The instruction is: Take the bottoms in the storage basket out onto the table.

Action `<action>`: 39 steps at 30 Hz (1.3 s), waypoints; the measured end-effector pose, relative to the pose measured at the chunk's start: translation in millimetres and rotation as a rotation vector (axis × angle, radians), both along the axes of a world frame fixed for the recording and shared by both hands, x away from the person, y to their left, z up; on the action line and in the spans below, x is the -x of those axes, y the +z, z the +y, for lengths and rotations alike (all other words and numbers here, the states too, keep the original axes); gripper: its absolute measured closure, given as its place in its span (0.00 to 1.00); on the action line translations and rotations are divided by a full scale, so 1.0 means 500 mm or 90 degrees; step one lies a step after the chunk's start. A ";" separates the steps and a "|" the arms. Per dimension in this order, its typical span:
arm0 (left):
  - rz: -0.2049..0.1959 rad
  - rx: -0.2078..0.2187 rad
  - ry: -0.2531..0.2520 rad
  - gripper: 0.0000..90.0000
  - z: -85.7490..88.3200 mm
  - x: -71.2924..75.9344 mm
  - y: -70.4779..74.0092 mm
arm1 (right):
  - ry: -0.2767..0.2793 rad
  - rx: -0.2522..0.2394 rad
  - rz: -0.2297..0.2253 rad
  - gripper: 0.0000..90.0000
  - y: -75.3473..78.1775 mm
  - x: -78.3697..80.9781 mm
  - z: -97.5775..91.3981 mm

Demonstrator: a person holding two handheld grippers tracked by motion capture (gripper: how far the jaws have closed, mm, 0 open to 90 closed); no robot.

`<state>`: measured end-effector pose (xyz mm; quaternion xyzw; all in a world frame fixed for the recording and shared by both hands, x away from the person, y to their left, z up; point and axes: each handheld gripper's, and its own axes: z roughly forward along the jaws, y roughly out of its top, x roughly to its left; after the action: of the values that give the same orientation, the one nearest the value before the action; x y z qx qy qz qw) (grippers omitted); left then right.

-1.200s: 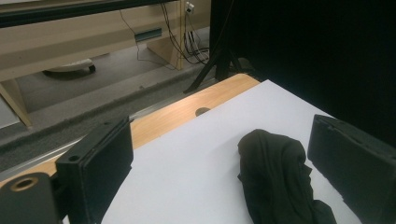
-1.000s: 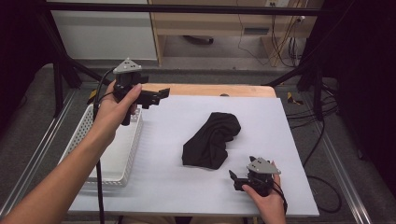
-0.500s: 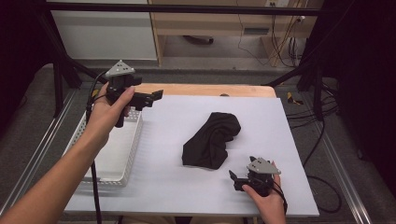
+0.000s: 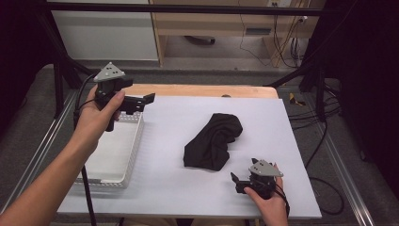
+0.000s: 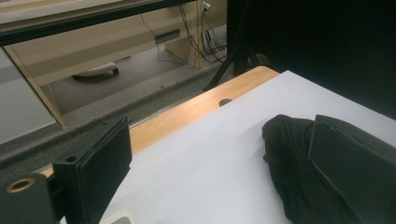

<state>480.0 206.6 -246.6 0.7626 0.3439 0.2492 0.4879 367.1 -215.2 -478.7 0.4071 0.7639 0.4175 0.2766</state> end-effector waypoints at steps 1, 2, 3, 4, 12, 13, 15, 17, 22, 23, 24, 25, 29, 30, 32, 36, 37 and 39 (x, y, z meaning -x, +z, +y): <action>0.000 0.000 0.000 0.06 0.000 0.000 0.000 | 0.000 0.000 0.000 0.08 0.000 0.000 0.000; 0.000 0.002 -0.001 0.06 0.002 0.001 0.000 | 0.000 0.000 0.000 0.08 0.000 0.000 0.000; -0.001 0.003 -0.002 0.06 0.005 0.003 0.000 | 0.000 0.000 0.000 0.08 0.000 0.000 0.000; -0.004 -0.002 0.000 0.06 0.011 0.004 -0.001 | 0.000 -0.001 0.000 0.08 0.000 -0.001 0.000; -0.001 0.008 0.013 0.06 0.037 0.009 -0.010 | 0.001 -0.001 0.000 0.08 0.000 -0.001 -0.001; -0.001 0.010 0.014 0.06 0.041 0.011 -0.011 | 0.001 -0.001 0.000 0.08 0.000 -0.001 -0.001; -0.003 0.016 0.017 0.06 0.047 0.014 -0.013 | 0.000 -0.001 0.000 0.08 0.000 0.000 0.000; 0.003 0.020 0.013 0.06 0.054 0.020 -0.019 | 0.001 -0.001 0.001 0.08 -0.001 -0.001 0.000; 0.008 0.023 0.016 0.06 0.063 0.027 -0.030 | -0.002 -0.003 0.003 0.07 0.000 -0.001 -0.002; 0.009 0.026 0.017 0.06 0.065 0.030 -0.033 | -0.001 -0.003 0.004 0.07 0.000 -0.001 -0.002; 0.012 0.030 0.016 0.06 0.067 0.032 -0.035 | 0.000 -0.003 0.004 0.07 0.000 -0.001 -0.002; 0.017 0.040 0.015 0.06 0.069 0.034 -0.039 | 0.000 -0.002 0.003 0.07 0.000 -0.001 -0.002; 0.034 0.052 0.022 0.06 0.074 0.044 -0.056 | 0.002 -0.002 0.004 0.07 -0.001 -0.001 0.000; 0.029 0.050 0.023 0.06 0.075 0.045 -0.059 | 0.002 -0.001 0.004 0.07 -0.001 -0.001 0.001; 0.030 0.050 0.022 0.06 0.075 0.050 -0.066 | 0.002 0.000 0.004 0.07 -0.001 -0.001 0.000; 0.031 0.047 0.021 0.06 0.076 0.059 -0.079 | 0.002 -0.001 0.003 0.07 -0.001 -0.001 0.000; 0.031 0.046 0.021 0.06 0.077 0.061 -0.083 | 0.002 -0.001 0.004 0.07 -0.001 -0.001 0.000; 0.036 0.054 0.017 0.06 0.077 0.067 -0.091 | 0.002 0.000 0.004 0.07 -0.001 -0.001 0.000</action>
<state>446.4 245.3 -292.0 0.7433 0.3782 0.2192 0.5064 367.4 -215.1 -479.3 0.4071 0.7652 0.4170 0.2735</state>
